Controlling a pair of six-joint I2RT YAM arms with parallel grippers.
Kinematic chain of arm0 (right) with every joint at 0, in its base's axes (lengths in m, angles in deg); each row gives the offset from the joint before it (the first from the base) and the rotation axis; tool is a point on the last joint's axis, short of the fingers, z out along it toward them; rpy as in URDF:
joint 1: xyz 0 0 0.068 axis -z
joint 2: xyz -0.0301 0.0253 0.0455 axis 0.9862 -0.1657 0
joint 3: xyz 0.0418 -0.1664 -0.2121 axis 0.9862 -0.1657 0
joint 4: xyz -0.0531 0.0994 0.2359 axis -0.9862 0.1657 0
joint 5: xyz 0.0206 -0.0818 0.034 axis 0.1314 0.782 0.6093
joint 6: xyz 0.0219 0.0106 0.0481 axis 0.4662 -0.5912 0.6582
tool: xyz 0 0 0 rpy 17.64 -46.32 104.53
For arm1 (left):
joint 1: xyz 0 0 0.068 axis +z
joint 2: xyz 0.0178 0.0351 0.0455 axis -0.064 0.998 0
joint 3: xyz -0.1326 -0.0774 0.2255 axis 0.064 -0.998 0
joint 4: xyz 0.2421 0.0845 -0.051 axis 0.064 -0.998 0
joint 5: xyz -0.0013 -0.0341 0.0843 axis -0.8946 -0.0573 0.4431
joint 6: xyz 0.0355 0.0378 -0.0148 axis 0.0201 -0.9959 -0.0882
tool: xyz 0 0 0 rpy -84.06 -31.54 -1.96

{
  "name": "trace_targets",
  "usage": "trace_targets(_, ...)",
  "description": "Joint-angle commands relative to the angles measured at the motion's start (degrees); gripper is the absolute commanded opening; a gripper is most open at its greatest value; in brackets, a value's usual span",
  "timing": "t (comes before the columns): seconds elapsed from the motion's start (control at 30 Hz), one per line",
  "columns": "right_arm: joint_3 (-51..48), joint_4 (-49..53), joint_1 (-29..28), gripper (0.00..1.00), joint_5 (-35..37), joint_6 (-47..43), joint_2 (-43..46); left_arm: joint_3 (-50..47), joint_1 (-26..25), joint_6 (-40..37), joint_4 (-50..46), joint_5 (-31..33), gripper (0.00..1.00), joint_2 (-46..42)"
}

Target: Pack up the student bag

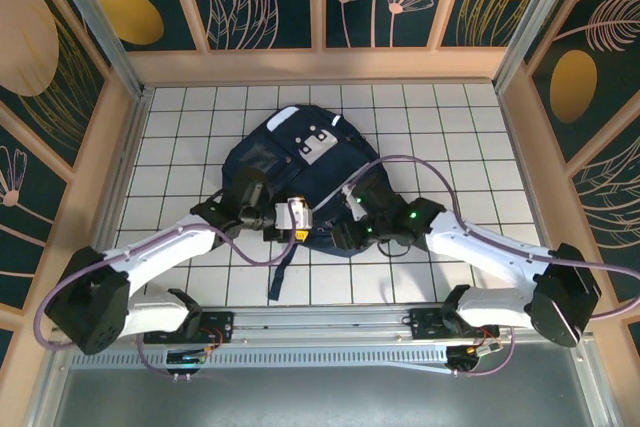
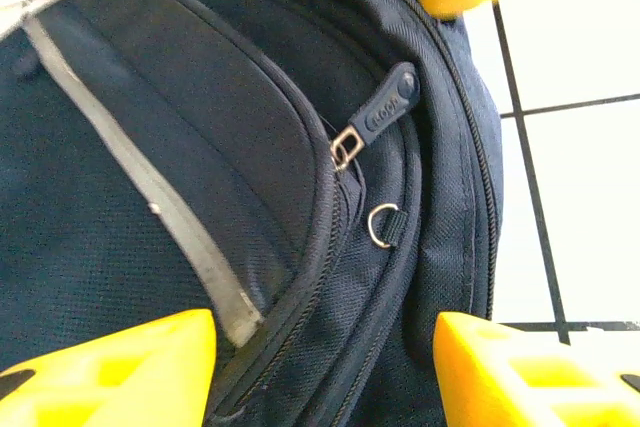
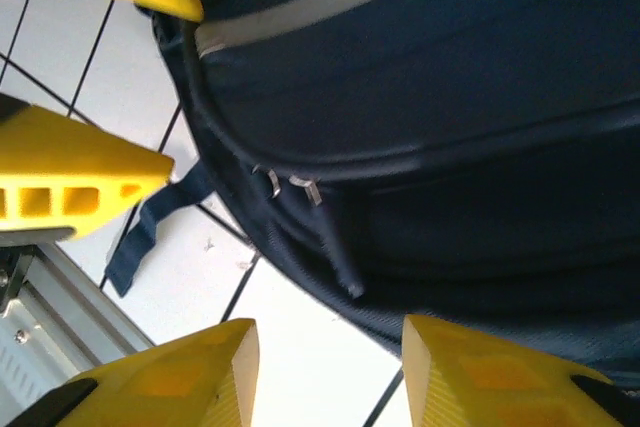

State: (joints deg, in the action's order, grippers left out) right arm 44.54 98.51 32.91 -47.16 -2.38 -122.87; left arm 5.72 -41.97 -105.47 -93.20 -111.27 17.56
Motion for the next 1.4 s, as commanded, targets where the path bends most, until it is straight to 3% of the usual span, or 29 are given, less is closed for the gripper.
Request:
trace_targets(0.0, 1.5, -2.1, 1.0, 0.45, -3.1, -4.9, -2.6, 2.9, -0.7, -1.0, 0.5, 1.9, 0.58, 2.4)
trace_targets(0.5, 2.5, -8.5, -1.1, 0.43, 2.2, -10.9, -10.6, 4.0, -2.3, -0.2, 2.8, 0.7, 0.55, 4.3)
trace_targets(0.77, 2.5, -9.5, -3.5, 0.3, 4.9, -10.8, -13.5, 3.4, -2.3, -0.1, 3.4, 0.9, 0.54, 4.5)
trace_targets(0.9, 2.5, -9.6, -3.5, 0.01, 3.7, -10.2, -13.2, 2.5, -2.3, 0.0, 3.8, 0.7, 0.54, 4.1)
trace_targets(1.37, 0.5, -10.8, -2.9, 0.0, -2.3, -9.1, -0.6, 3.3, -2.4, -0.8, 4.6, -3.3, 0.57, 4.6)
